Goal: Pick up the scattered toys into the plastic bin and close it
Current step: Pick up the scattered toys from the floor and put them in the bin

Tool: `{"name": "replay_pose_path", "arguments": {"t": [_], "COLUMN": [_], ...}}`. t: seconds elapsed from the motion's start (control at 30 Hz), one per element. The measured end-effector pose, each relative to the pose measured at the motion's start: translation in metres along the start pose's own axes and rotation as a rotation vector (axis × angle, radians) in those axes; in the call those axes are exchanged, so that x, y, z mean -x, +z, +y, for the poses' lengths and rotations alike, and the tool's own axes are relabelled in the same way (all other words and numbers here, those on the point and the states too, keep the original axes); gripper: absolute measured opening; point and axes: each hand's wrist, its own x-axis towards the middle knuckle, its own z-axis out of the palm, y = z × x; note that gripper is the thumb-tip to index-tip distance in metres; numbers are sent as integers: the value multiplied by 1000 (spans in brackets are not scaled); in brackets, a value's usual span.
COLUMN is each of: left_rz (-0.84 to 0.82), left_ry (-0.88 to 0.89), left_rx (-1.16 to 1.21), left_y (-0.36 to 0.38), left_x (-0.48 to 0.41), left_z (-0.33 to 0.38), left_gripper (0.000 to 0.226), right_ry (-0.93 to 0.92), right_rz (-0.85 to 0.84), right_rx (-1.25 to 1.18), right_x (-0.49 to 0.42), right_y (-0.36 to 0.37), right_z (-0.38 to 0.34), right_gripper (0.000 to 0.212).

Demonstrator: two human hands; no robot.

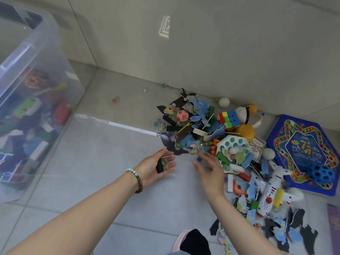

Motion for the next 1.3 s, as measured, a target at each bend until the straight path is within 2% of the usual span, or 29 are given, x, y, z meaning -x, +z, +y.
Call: {"name": "replay_pose_path", "arguments": {"t": [0.17,0.27,0.33,0.4,0.47,0.53,0.63,0.7,0.9,1.17,1.3], "left_rz": [6,1,-33,-78,-83,-43,7,20,20,9,6], "left_ry": [5,-16,-43,-53,-39,-14,14,16,21,43,37], "left_rx": [6,34,68,109,148,154,137,144,172,238,249], "left_y": [-1,1,3,6,9,7,3,0,-1,-5,-8], "left_x": [0,0,1,3,6,6,7,7,11,15,18], "left_z": [1,1,1,2,5,8,11,11,13,21,22], "left_gripper": [29,31,34,35,33,27,25,25,25,26,26], "right_ry": [20,32,-12,-65,-18,80,160,161,217,428,500], "right_rz": [41,11,-48,-164,-219,-123,66,83,77,106,108], "right_rx": [58,-41,-196,-244,-246,-271,-217,-183,-152,67,117], "right_x": [-6,-6,-2,3,2,-6,-15,-15,-32,-55,-63], "right_y": [12,14,14,17,17,15,11,12,39,72,75], "right_z": [3,-12,-29,-41,-44,-38,-27,-25,-40,-71,-83], "right_gripper": [21,18,20,21,19,16,32,48,79,86,83]}}
